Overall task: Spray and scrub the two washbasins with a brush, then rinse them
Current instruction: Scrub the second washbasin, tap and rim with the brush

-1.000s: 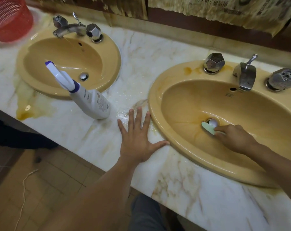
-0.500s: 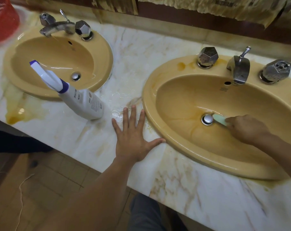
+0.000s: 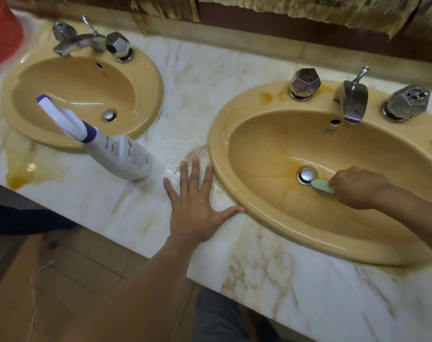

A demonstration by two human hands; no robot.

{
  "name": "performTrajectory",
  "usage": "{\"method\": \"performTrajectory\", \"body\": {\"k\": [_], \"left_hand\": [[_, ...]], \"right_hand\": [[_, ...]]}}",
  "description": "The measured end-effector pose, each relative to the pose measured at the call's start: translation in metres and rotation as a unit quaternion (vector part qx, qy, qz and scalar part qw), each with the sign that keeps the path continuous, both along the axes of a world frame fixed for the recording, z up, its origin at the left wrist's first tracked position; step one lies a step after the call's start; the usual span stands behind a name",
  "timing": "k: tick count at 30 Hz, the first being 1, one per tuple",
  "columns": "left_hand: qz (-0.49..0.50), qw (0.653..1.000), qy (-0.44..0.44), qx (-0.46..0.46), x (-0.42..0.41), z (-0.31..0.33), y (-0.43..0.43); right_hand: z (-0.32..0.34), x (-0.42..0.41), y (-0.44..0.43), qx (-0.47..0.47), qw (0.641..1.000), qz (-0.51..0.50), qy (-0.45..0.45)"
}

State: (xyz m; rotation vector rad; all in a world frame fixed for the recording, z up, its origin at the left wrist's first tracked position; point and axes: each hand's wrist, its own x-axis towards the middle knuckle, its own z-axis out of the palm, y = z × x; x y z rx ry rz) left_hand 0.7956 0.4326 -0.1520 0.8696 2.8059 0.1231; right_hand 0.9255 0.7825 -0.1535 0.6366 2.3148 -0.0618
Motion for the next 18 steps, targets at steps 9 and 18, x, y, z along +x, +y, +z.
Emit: {"method": "performTrajectory", "body": {"k": [9, 18], "left_hand": [[-0.001, 1.000, -0.002, 0.003, -0.001, 0.000, 0.000], [0.002, 1.000, -0.011, 0.006, -0.001, 0.000, 0.000]], "right_hand": [[0.000, -0.011, 0.000, 0.042, 0.999, 0.010, 0.028], [0.010, 0.036, 0.009, -0.087, 0.992, -0.077, 0.048]]}}
